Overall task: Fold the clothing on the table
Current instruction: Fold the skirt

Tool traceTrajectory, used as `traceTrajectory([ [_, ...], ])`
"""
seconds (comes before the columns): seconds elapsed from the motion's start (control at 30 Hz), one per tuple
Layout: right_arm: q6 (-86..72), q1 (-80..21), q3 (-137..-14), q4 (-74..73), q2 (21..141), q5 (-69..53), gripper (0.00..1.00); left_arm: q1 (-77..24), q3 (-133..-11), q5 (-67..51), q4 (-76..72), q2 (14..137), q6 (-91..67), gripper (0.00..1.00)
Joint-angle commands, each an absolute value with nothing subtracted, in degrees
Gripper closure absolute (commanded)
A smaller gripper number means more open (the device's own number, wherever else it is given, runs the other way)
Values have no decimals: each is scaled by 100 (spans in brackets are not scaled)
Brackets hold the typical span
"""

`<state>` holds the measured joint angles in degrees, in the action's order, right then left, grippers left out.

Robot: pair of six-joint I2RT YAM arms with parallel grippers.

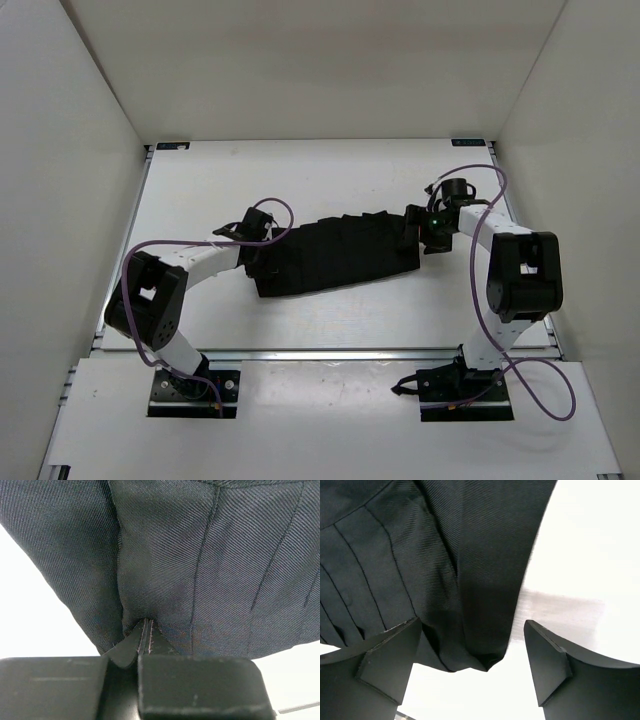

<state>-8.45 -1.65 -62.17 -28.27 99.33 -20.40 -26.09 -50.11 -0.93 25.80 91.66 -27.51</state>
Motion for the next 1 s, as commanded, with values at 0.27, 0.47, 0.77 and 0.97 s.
traceTrajectory([
  [0.27, -711, -378, -6310, -2883, 10160, -1802, 38, -2540, -4886, -62, 2601, 9053, -2698, 100],
  [0.47, -677, -404, -6345, -2891, 10274, -1793, 67, -2461, -4922, -123, 2646, 9123, -2637, 100],
  [0.77, -686, -290, -7012, -3172, 10064, -1767, 100, -2741, -5141, -149, 2488, 9536, -2812, 100],
  [0.97, -712, -553, -7847, -3366, 9695, -1890, 100, -2997, -5422, -738, 1925, 10229, -3251, 100],
])
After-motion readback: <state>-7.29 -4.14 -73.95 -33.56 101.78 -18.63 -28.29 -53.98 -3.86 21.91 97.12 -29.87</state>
